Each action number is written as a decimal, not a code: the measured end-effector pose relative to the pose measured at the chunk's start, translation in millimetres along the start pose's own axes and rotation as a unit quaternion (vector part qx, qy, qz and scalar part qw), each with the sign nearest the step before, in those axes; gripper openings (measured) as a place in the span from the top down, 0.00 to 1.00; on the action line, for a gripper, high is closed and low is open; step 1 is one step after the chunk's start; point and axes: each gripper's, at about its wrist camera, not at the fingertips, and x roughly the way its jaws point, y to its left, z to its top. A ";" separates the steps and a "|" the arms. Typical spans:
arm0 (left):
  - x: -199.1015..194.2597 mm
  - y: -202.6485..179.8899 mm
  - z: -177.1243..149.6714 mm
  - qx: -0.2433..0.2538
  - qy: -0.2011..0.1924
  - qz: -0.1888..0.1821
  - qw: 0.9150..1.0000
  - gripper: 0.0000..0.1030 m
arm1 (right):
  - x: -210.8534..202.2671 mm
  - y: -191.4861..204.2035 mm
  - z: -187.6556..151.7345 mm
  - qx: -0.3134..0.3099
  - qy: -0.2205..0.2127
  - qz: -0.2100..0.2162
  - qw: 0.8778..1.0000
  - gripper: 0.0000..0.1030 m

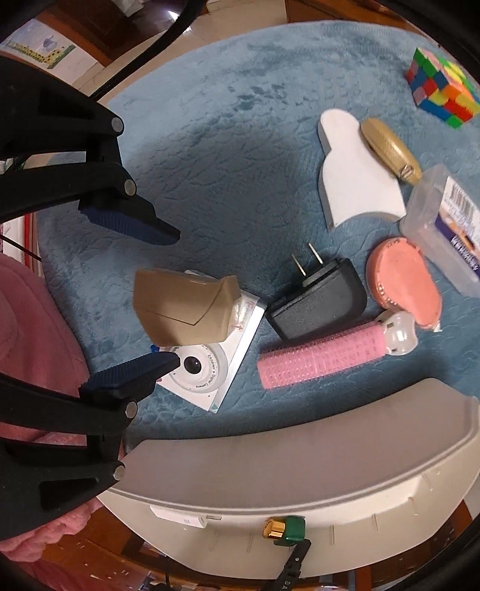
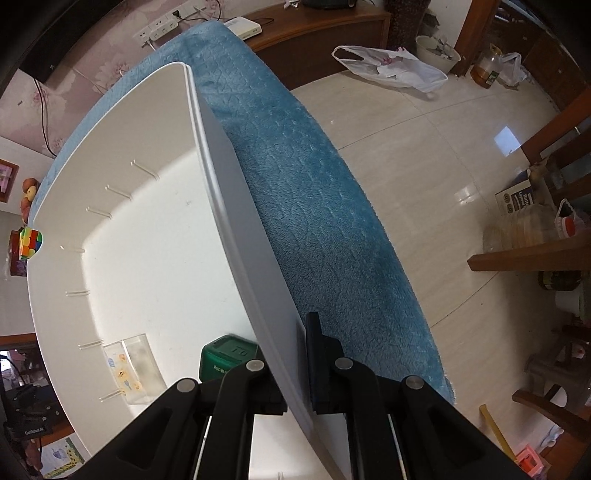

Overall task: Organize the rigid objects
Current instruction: 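Lower the left gripper around the tan cover of the white device, then carry the tan cover into the tray and open the left gripper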

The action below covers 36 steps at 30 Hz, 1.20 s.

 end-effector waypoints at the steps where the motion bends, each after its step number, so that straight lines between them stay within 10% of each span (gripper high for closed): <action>1: 3.7 0.1 2.9 0.000 0.006 -0.004 1.000 0.38 | -0.1 0.0 0.0 0.000 0.000 -0.001 1.000 0.92; 24: 17.6 27.5 23.9 -0.043 0.013 -0.051 0.998 0.52 | 1.0 4.6 5.6 -0.018 0.014 -0.005 1.000 0.93; 36: -44.3 13.7 5.5 -0.067 -0.052 -0.053 0.995 0.52 | 3.8 10.1 11.1 -0.086 0.040 -0.004 0.995 0.96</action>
